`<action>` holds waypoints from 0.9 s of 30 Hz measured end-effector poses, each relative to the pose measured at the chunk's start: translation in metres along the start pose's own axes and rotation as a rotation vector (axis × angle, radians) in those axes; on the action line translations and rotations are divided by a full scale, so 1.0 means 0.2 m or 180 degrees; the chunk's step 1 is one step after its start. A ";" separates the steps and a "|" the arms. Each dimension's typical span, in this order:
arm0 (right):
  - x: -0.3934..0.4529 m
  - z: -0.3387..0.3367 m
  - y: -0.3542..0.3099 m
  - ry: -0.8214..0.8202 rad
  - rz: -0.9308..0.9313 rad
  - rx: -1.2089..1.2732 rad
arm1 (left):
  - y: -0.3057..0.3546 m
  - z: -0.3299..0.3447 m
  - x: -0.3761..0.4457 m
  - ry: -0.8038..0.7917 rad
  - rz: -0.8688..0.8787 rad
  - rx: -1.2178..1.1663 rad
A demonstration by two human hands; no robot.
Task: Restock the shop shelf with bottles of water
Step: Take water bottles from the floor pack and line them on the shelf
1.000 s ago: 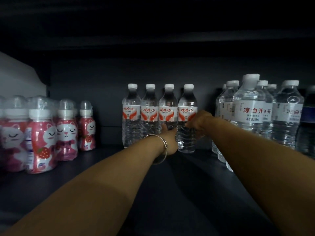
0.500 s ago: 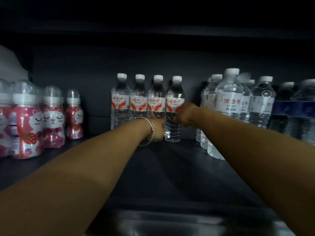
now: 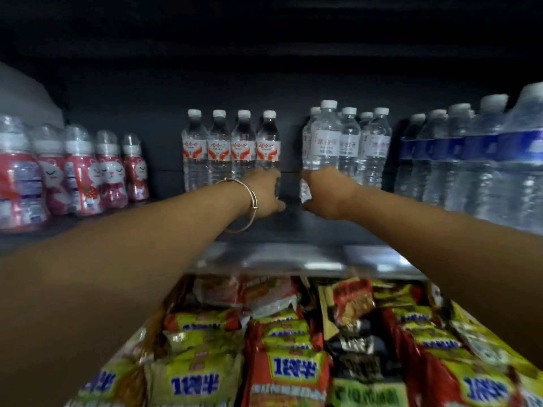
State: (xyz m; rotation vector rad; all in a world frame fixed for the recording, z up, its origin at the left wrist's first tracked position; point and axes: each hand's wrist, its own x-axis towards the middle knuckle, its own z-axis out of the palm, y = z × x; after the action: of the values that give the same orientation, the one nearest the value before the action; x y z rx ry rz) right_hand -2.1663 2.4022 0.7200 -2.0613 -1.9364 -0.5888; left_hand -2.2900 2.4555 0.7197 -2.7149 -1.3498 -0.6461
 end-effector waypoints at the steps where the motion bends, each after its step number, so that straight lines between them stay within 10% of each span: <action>1: -0.10 -0.02 0.03 0.0087 0.0049 -0.0041 | 0.05 0.02 -0.06 0.0094 0.0007 -0.0021; 15: -1.54 0.74 0.55 0.0856 -0.0460 -0.0249 | 0.84 1.14 -0.97 0.0706 0.0979 -0.0429; 27: -2.61 2.35 0.49 -0.0985 0.0017 0.0349 | 0.77 2.82 -1.73 -0.0635 0.1067 -0.0688</action>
State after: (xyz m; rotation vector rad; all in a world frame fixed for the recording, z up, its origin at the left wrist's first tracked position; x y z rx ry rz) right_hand -2.0306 2.1388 0.0757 -2.1914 -2.0708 -0.1627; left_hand -2.1595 2.2222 0.0952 -3.1479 -0.8582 -0.5301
